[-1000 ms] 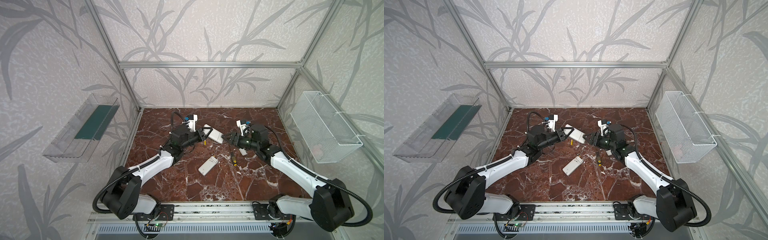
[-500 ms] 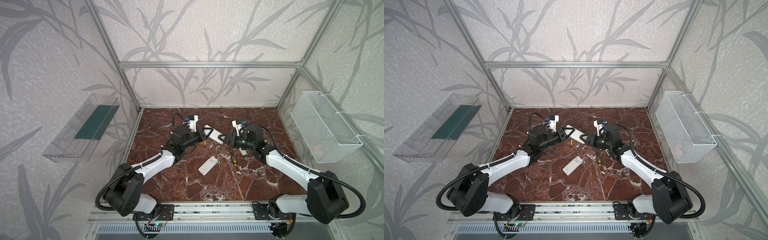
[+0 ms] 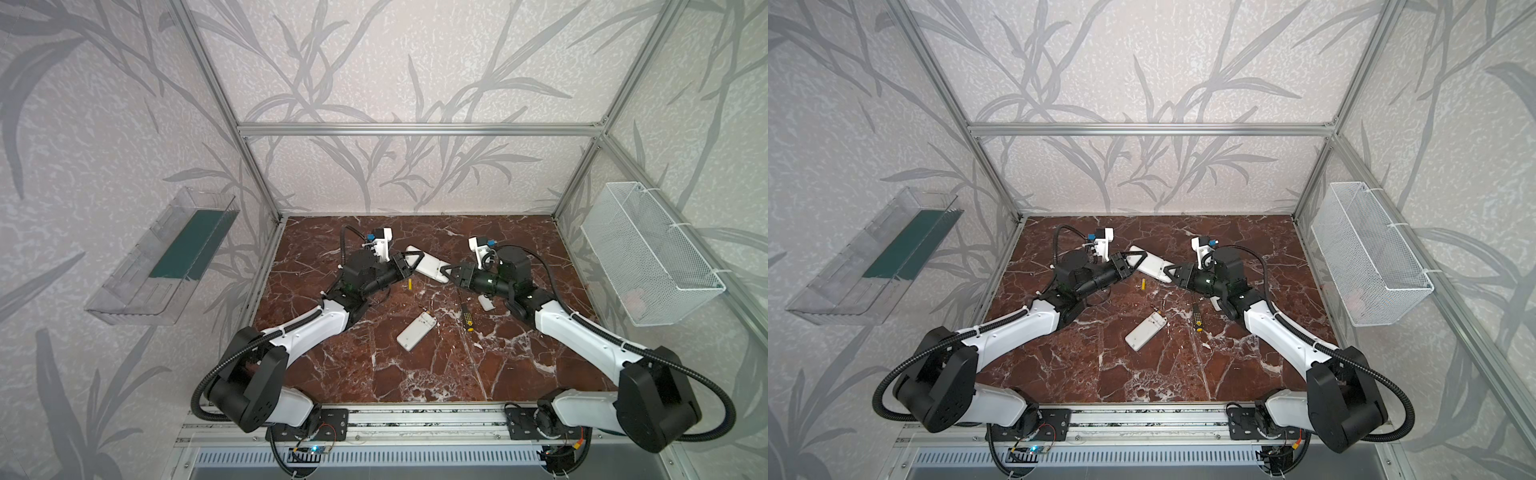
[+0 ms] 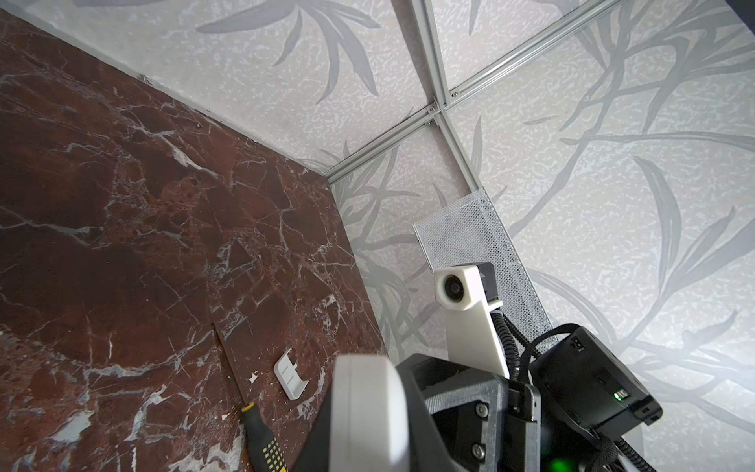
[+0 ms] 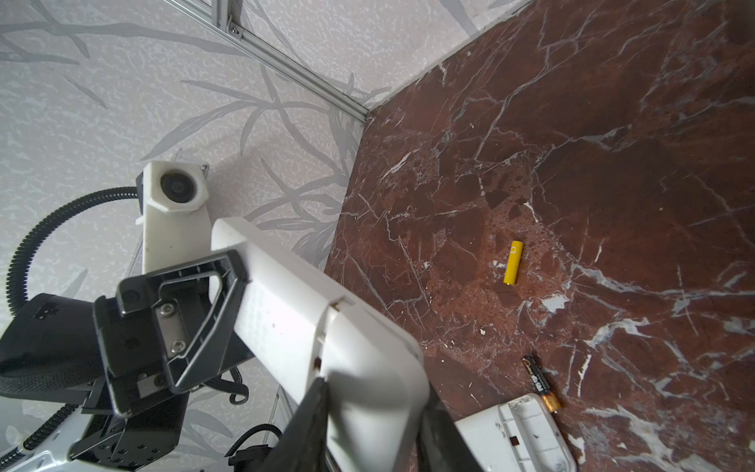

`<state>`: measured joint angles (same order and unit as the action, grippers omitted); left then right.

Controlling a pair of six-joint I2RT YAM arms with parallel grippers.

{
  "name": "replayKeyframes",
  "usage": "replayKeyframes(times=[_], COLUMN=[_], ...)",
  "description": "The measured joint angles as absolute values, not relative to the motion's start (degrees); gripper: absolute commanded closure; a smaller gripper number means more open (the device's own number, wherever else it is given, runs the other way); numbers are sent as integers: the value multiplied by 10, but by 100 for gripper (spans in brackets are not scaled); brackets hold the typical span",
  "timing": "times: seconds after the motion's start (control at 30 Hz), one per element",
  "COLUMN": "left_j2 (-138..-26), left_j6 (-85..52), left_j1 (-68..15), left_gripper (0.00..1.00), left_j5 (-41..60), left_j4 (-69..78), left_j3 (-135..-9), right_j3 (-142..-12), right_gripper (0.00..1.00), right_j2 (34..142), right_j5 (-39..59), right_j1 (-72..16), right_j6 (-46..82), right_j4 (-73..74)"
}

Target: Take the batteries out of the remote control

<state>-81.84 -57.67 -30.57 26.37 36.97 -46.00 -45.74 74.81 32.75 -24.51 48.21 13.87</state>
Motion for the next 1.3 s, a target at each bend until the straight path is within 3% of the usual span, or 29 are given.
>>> replayKeyframes(times=[0.4, 0.83, 1.3], left_j2=[-838, -846, -846], left_j6=[-583, -585, -540], left_j1=[-307, -310, -306], left_gripper=[100, 100, 100], left_j5=[259, 263, 256], left_j4=[370, 364, 308], left_j3=[-460, -460, -442], right_j3=[-457, -458, -459], right_gripper=[78, 95, 100], right_j2=[742, 744, 711], right_j5=[325, 328, 136], right_j1=[-248, -259, -157], right_j6=[458, 447, 333], right_j4=[131, 131, -51])
